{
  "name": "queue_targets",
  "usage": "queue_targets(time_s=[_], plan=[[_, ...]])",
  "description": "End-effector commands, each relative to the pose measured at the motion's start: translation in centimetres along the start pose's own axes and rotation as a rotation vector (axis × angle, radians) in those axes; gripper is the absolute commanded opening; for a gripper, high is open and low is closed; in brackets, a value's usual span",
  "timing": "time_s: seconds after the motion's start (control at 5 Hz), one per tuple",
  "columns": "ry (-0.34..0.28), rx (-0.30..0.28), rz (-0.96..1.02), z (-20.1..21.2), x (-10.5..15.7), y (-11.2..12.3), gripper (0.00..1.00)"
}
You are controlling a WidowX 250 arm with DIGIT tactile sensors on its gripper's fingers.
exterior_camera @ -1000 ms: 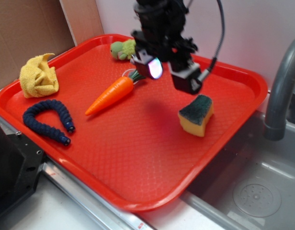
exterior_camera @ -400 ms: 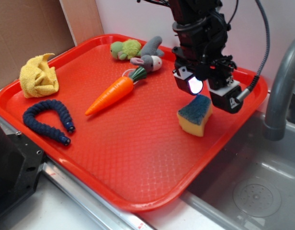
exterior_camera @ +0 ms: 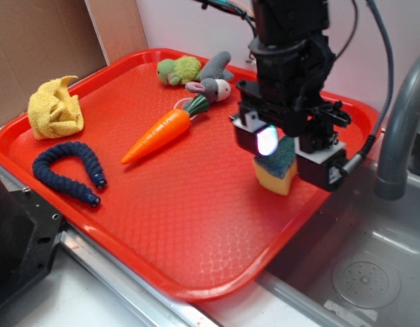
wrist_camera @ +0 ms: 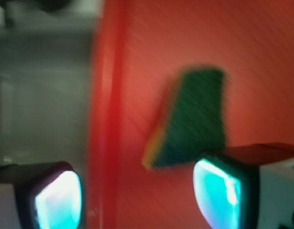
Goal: Grab the green sponge.
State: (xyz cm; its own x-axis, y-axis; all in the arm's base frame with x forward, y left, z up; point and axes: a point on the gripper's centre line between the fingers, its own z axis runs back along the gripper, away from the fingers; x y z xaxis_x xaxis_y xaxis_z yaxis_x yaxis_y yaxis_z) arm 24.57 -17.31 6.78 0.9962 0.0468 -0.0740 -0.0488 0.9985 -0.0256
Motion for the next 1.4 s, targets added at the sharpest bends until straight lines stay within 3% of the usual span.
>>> queue_targets(time_s=[0.0,0.2,0.4,0.6,1.0,1.2], plan=[[-0.056,0.008,0.079,1.0,4.0,2.9,1.00],[-0.104,0.016,0.118,1.3,5.3,4.2,1.00],[-0.096,-0.072,0.077,0.1,6.0,3.2,1.00],[-0.068,-0.081,0.037,-0.6,4.7,1.1,1.00],[0.020,-0.098,0.008,-2.3,1.9,-0.9,1.00],[0.056,-0.102,0.003,-2.6,2.2,-0.9,0.00]])
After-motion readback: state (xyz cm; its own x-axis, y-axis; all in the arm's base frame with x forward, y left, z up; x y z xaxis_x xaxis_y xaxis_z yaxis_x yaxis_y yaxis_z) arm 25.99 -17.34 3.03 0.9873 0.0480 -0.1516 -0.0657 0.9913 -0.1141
